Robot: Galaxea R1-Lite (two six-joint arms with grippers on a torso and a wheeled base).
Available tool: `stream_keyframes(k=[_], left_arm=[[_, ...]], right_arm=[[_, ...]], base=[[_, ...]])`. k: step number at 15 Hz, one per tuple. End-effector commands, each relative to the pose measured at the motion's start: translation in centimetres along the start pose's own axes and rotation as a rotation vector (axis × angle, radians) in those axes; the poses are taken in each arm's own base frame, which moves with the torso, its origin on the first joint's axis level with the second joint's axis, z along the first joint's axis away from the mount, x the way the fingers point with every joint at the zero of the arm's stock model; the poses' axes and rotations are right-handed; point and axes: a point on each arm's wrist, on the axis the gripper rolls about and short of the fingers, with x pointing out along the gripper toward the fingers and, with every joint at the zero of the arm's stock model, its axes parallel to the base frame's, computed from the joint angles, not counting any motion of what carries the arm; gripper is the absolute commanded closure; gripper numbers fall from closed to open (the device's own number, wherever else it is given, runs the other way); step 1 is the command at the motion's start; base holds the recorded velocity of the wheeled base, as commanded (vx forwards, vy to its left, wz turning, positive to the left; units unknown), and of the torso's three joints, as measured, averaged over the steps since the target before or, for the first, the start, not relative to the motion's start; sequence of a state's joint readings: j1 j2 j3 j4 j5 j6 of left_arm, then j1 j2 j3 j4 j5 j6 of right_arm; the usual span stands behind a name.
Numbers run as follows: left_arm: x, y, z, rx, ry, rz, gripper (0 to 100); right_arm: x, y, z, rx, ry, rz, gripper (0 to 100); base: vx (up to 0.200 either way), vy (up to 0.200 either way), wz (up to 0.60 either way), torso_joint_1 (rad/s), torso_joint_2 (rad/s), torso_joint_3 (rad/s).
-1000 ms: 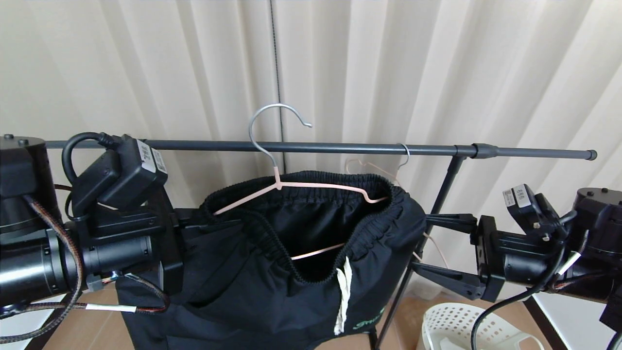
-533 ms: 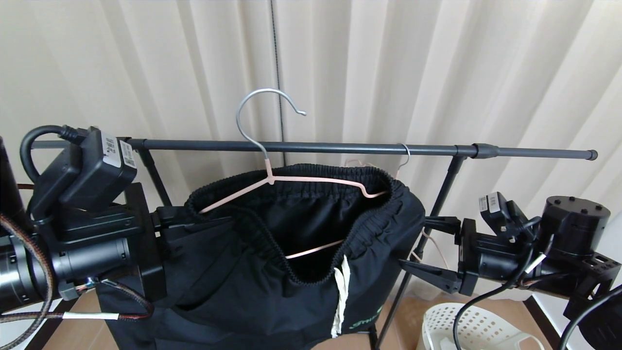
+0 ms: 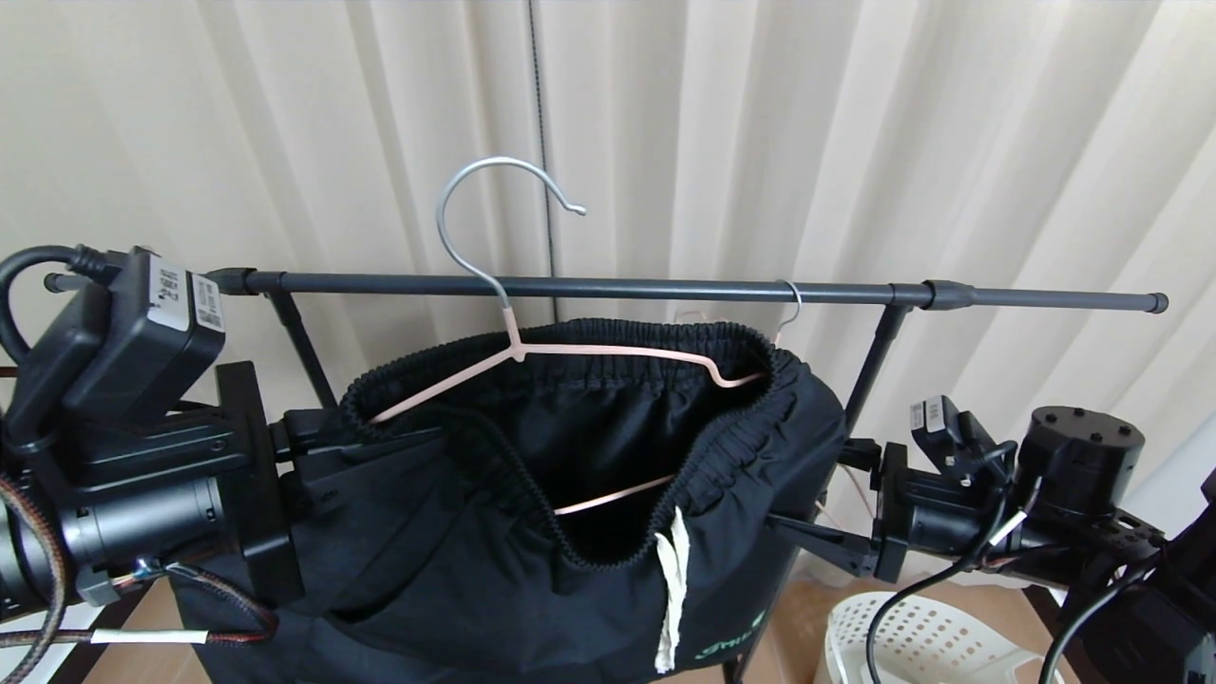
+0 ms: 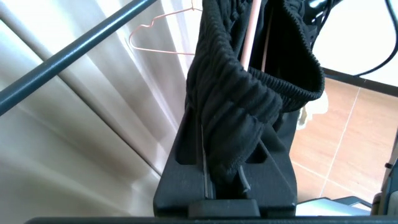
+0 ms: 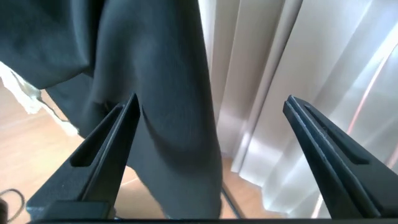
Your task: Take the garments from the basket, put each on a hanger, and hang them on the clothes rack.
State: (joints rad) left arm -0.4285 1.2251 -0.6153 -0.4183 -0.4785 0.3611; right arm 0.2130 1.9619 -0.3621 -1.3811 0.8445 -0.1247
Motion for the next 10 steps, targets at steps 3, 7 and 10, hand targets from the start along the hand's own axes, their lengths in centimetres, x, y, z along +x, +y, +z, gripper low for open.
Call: stream_keyframes(k=[3,7,10], left_arm=[[-0.3,-0.2,0.0,-0.004,-0.006,-0.001,100],[-0.5,-0.4,0.0,-0.003,-0.008,-0.003,100],[-0.5,-0.3,0.0,-0.002,-0.008,0.000,100]], right_arm=[[0.7,0.7,-0.7,0.033,0.012,0.035,0],[1.7,1.1,-1.8,0.031,0.012,0.064,0],[1.8,1.1,-1.8,0.037,0.012,0.065,100]], base=[[0.000,0.000,0.00,0.000,0.00,0.000],[0.000,0.000,0.00,0.000,0.00,0.000],[0.000,0.000,0.00,0.000,0.00,0.000]])
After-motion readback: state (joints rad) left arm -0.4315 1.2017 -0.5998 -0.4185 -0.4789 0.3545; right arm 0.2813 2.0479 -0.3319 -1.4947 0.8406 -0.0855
